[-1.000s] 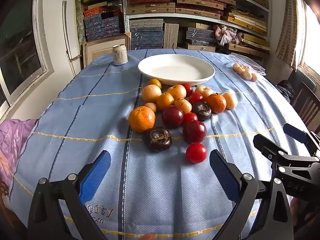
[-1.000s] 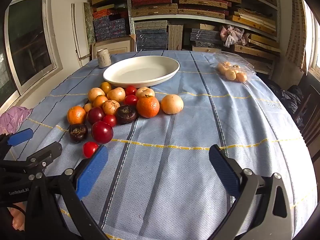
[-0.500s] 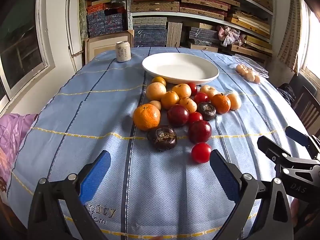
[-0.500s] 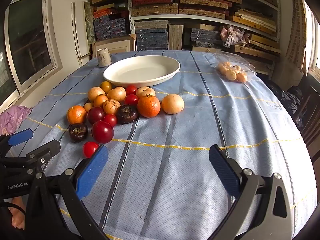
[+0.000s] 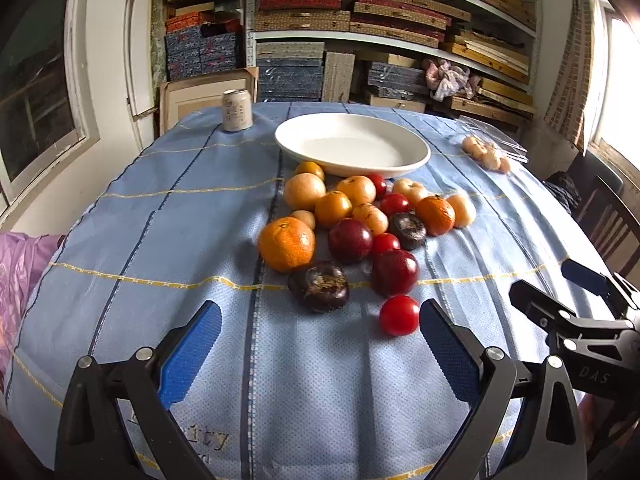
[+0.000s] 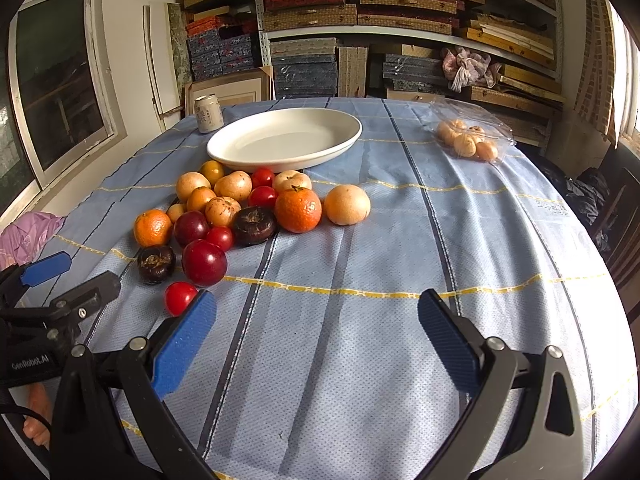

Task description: Organize fruits

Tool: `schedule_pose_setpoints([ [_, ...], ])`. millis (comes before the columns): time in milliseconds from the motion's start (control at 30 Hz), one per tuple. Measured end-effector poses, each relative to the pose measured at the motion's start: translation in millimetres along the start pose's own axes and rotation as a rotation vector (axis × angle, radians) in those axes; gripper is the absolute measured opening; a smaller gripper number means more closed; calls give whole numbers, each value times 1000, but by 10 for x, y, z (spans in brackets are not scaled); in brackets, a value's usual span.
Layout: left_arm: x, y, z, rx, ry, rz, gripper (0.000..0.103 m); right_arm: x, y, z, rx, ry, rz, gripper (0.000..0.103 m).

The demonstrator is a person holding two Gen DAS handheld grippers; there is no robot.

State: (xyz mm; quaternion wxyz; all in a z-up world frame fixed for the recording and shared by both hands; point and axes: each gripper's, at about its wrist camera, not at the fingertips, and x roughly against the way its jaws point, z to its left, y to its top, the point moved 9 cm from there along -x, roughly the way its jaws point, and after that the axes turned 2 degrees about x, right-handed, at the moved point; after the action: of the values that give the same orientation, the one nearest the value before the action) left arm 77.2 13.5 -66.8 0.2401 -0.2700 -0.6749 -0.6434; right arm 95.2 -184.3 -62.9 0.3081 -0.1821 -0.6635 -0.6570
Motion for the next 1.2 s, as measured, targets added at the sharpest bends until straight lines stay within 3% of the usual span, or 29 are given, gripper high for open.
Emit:
schedule_pose_setpoints([
  [100,-20,10,39,5,-4,-4,100,-2,-1,0,0,0,1,99],
  [200,50,33,51,2,-30,-76,100,-15,-11,5,0,3,4,99],
  [300,129,43,-21,-7,-115,-112,100,-34,-21,9,-4,12,8,99],
  [933,-44,4,109,18,-3,-36,100,-155,-15,17,20,16,18,99],
  [1200,-153,-21,141,20,6,-4,100,-220,10,44,23,23,22,99],
])
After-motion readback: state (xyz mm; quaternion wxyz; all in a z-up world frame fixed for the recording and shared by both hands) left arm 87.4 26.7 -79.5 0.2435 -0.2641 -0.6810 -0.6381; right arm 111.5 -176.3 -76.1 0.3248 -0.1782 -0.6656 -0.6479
